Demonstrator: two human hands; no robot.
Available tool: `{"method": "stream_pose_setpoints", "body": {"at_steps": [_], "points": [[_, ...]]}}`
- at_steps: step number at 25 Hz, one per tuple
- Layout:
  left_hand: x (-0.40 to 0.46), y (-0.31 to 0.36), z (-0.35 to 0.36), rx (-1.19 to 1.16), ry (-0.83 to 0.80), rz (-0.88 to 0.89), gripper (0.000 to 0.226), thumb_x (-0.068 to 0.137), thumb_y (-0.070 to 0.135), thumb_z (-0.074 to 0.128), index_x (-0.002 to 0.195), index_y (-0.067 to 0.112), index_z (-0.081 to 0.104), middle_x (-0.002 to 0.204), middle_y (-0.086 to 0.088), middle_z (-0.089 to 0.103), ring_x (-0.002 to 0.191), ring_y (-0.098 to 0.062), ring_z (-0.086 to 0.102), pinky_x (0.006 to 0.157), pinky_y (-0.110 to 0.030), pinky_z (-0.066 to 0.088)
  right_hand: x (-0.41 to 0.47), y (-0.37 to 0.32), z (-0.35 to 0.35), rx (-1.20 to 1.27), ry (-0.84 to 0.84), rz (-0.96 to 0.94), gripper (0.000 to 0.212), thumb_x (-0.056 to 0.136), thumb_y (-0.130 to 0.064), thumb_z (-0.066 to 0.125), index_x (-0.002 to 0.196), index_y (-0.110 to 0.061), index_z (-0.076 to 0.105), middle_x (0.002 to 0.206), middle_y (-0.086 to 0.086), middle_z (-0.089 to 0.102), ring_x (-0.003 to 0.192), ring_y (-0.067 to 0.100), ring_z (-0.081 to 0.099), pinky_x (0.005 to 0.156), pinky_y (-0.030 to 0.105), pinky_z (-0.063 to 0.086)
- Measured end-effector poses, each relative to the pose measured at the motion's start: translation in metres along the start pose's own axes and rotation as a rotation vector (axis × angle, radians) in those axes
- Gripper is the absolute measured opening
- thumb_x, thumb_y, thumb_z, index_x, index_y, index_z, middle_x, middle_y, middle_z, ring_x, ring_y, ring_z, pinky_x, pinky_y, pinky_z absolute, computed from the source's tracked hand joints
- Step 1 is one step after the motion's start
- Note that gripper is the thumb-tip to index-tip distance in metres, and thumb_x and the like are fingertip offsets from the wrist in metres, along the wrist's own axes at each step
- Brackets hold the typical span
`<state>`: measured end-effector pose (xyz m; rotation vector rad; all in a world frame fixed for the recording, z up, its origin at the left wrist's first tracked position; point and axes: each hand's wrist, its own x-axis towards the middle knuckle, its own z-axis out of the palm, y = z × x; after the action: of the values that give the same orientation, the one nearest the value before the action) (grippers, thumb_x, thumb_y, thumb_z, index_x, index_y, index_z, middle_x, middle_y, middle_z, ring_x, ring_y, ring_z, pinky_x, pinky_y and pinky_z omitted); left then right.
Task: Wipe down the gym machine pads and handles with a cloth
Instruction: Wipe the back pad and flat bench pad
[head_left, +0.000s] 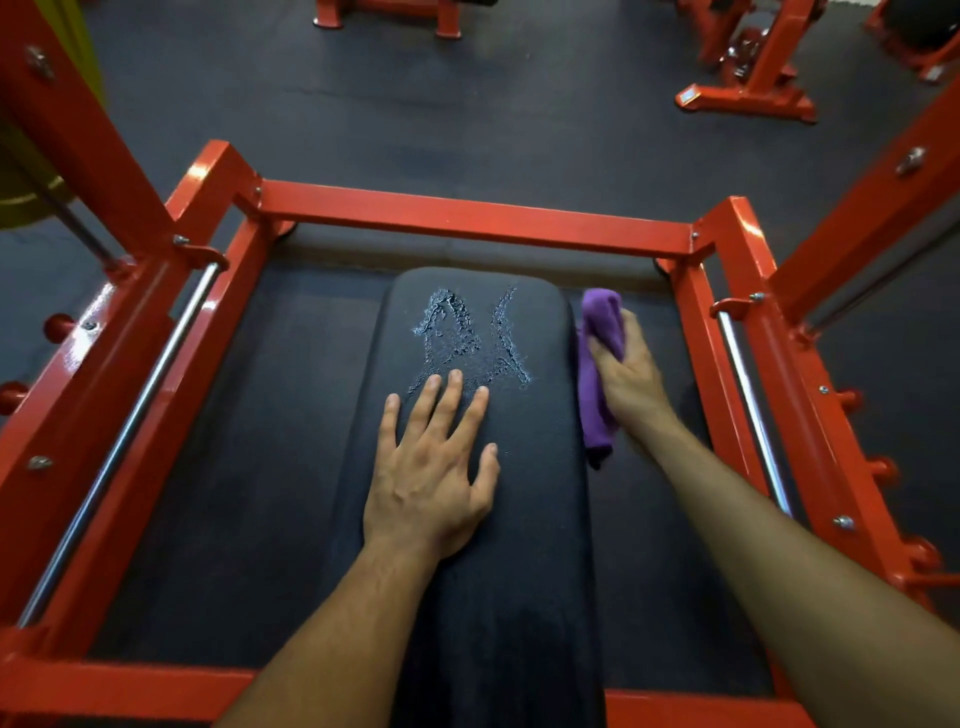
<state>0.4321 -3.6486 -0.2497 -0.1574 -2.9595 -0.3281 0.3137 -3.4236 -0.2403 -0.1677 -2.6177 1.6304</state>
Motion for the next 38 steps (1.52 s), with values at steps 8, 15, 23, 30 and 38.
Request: {"method": "stream_pose_setpoints", "body": {"at_steps": [8,15,23,30,38], "points": [[0.001,0.0,0.002,0.024,0.003,0.002,0.064,0.099,0.05,0.033,0.159,0.03,0.036,0.169,0.001,0.028,0.157,-0.018,0.02,0.126,-0.056,0.015,0.063,-0.005,0.034,0.195,0.062,0.144,0.026,0.1,-0.001,0.053,0.124,-0.011,0.055,0.095,-0.008,0.059,0.075,-0.013,0.055,0.07,0.002,0.04],[0.0,-0.001,0.003,0.035,-0.004,0.005,0.065,0.099,0.051,0.032,0.16,0.029,0.035,0.169,0.0,0.026,0.158,-0.019,0.02,0.126,-0.057,0.014,-0.084,0.049,0.032,0.185,0.093,0.175,0.033,0.093,-0.037,0.06,0.126,-0.038,0.059,0.118,-0.01,0.066,0.109,0.014,0.061,0.095,0.033,0.046],[0.0,-0.001,0.001,0.027,-0.023,0.003,0.064,0.099,0.051,0.031,0.16,0.029,0.035,0.17,0.0,0.026,0.158,-0.019,0.02,0.127,-0.056,0.012,0.043,0.014,0.041,0.125,0.152,0.144,0.033,0.101,-0.011,0.052,0.133,-0.017,0.055,0.11,-0.005,0.062,0.1,0.013,0.058,0.08,0.023,0.041],[0.0,-0.001,0.0,0.026,-0.038,0.003,0.064,0.099,0.05,0.032,0.16,0.03,0.034,0.17,0.001,0.025,0.158,-0.018,0.018,0.127,-0.055,0.013,-0.057,0.023,0.009,0.018,-0.019,0.061,0.028,0.102,-0.023,0.053,0.129,-0.03,0.055,0.11,-0.01,0.067,0.1,0.009,0.061,0.085,0.029,0.045],[0.0,-0.001,0.003,0.02,-0.023,0.008,0.065,0.098,0.05,0.035,0.16,0.029,0.035,0.17,0.0,0.026,0.158,-0.019,0.018,0.126,-0.055,0.015,0.14,-0.022,0.015,-0.099,-0.394,-0.03,0.026,0.099,-0.016,0.057,0.125,-0.019,0.057,0.111,-0.007,0.066,0.1,0.006,0.06,0.092,0.024,0.047]]}}
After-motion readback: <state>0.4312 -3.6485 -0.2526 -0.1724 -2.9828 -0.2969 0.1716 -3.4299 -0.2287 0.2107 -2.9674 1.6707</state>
